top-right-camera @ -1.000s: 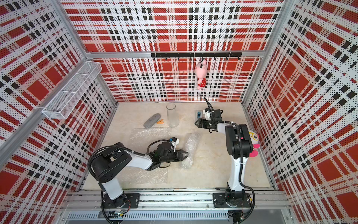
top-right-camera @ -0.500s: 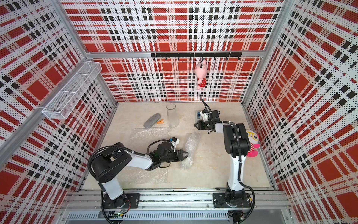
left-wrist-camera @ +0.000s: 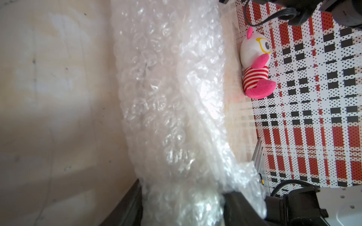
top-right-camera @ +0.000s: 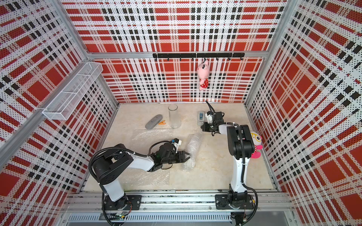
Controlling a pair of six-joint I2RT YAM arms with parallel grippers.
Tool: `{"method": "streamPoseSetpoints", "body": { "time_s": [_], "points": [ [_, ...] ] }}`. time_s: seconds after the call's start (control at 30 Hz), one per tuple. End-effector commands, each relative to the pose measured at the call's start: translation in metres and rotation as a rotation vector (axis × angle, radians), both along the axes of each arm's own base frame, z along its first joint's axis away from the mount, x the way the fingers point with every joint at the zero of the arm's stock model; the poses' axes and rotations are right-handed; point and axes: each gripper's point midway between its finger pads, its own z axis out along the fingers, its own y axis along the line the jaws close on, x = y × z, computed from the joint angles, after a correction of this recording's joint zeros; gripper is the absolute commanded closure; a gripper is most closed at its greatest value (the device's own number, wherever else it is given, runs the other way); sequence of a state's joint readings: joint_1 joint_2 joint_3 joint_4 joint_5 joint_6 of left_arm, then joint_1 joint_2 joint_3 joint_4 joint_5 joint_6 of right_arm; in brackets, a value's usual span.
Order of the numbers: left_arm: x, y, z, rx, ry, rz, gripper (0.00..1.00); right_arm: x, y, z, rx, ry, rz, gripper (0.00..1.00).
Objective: Wrap vases in bubble wrap
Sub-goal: Tear off the tape using the Tape Cutter.
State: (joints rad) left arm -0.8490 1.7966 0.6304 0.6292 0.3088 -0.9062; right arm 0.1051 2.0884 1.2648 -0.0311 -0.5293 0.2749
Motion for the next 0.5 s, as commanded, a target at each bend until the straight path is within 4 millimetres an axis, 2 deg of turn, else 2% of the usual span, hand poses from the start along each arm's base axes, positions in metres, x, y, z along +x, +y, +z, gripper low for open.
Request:
{"method": "streamPoseSetpoints", "body": {
  "time_s": [0.0, 0.27, 0.47],
  "points": [
    [-0.020, 0.015, -0.044, 0.143, 0.099, -0.025, 0.70, -0.009, -0.015, -0.001, -0.034, 0.058, -0.038, 1.00],
    [-0.020, 0.014, -0.043, 0.142, 0.098, -0.027, 0.70, -0.002, -0.024, -0.010, -0.061, 0.090, -0.084, 1.00],
    [-0.021, 0.016, -0.044, 0.148, 0.100, -0.027, 0.70, 0.008, -0.047, -0.022, -0.130, 0.160, -0.154, 1.00]
  ]
}}
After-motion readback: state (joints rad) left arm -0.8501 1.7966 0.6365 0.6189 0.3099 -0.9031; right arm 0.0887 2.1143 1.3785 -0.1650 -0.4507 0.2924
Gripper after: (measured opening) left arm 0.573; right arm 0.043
